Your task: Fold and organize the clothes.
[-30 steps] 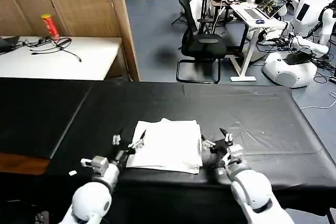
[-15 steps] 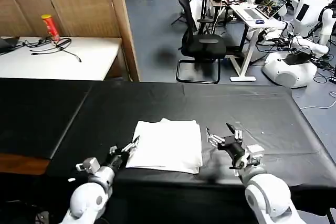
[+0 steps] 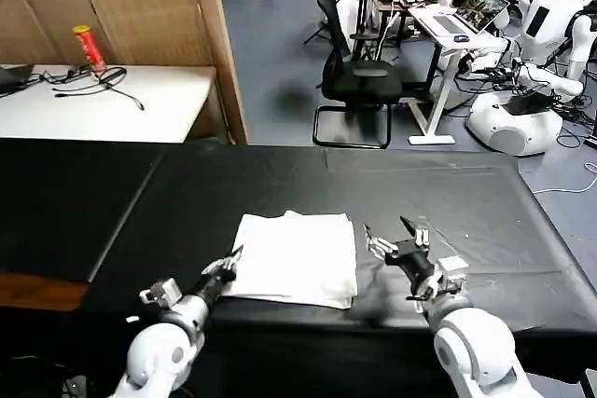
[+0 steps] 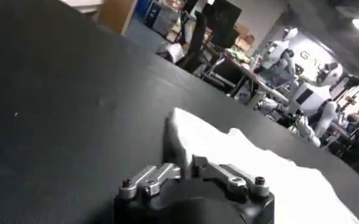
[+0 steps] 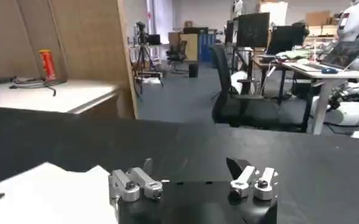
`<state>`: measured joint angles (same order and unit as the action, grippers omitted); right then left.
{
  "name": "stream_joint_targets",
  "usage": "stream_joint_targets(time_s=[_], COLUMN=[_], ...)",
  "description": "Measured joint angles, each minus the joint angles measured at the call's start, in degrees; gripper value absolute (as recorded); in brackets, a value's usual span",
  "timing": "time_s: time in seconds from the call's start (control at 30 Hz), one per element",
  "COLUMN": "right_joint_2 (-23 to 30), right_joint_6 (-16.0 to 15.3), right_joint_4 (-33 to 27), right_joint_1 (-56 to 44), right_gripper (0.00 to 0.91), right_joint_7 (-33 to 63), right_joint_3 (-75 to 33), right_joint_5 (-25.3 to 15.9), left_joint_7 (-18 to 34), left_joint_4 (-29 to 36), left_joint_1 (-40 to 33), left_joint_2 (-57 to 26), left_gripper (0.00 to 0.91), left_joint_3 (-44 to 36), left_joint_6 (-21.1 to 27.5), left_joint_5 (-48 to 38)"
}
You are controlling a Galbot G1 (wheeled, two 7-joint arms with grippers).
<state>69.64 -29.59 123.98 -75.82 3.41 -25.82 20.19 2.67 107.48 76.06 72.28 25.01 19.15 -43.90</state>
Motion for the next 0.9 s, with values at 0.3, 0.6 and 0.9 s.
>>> stream_joint_targets(time_s=[0.3,0.6,0.9], right_joint_2=[-0.9,-0.6,0.1], right_joint_6=[0.0,-0.1,0.1], right_joint_4=[-0.6,-1.5,-2.6], right_joint_1=[-0.4,-0.4,-0.5], right_gripper=[0.878,0.878,0.878], right_joint_7=[0.1,0.3,0.3], right_joint_3=[-1.2,-0.6,0.4], right_joint_5=[-0.5,-1.0,-1.8], left_joint_7=[0.6,1.4,3.1], left_joint_4=[3.6,6.0,11.4], left_joint_1=[-0.7,2.4,6.9], left_joint_2=[-6.1,-21.1,-32.1], left_gripper=[0.000,0.000,0.000], left_joint_3=[1.2,9.0,18.1], left_joint_6=[0.1,1.3,5.2], left_joint_5=[18.7,22.9,25.4])
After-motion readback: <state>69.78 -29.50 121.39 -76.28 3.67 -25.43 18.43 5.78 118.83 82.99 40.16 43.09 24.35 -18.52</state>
